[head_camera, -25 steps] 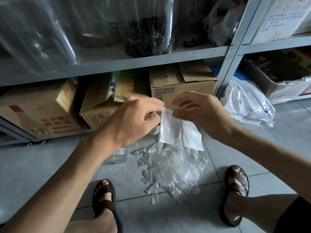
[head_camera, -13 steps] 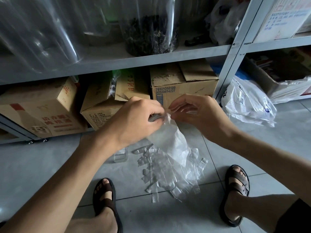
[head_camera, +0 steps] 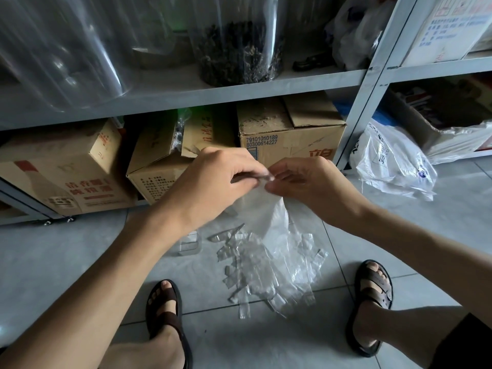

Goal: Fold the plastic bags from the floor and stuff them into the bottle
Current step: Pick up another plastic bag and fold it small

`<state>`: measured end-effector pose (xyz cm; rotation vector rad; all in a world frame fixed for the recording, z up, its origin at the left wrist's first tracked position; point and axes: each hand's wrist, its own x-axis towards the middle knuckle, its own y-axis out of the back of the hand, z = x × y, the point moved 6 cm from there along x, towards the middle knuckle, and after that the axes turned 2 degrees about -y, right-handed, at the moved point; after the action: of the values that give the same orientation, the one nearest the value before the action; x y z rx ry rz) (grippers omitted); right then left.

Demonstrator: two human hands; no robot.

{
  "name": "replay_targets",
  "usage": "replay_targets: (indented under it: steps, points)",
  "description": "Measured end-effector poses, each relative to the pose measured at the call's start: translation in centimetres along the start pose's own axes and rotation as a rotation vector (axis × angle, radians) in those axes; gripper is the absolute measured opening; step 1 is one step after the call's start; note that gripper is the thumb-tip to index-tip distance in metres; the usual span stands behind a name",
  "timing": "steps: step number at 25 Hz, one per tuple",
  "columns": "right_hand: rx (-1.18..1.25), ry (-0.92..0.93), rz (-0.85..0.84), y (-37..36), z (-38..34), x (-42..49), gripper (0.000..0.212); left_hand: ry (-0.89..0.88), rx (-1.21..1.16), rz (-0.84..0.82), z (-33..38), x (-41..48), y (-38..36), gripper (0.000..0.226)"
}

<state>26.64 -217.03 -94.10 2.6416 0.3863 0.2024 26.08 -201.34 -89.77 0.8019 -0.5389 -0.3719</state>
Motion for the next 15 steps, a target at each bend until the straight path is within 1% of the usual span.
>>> replay_targets:
  steps: [2,4,6,8,9,11,13,15]
  points:
    - [0.132,-0.120,0.001,0.3,1.3,0.2,0.020,0.037,-0.015,0.053,-0.3,0.0,0.9,0.013]
    - [0.205,-0.341,-0.019,0.8,3.2,-0.1,0.025,0.084,-0.038,0.091,-0.8,-0.1,1.8,0.011]
    - [0.304,-0.589,-0.113,0.2,5.2,-1.0,0.025,0.115,-0.051,0.101,-1.1,-0.2,2.4,0.015]
    - [0.500,-0.748,-0.193,-1.2,6.3,-1.8,0.028,0.119,-0.046,0.100,-1.1,-0.3,2.6,0.016]
    - [0.607,-0.789,-0.208,-2.0,6.5,-2.0,0.026,0.119,-0.046,0.102,-1.1,-0.3,2.6,0.014]
    - [0.796,-0.824,-0.179,-3.2,6.5,-2.1,0.022,0.114,-0.053,0.113,-1.1,-0.4,2.6,0.012]
    - [0.907,-0.798,-0.108,-3.5,6.3,-1.6,0.021,0.113,-0.059,0.126,-1.1,-0.5,2.7,0.013]
    - [0.970,-0.755,-0.043,-3.4,6.2,-1.2,0.012,0.118,-0.064,0.138,-1.1,-0.5,2.7,0.013]
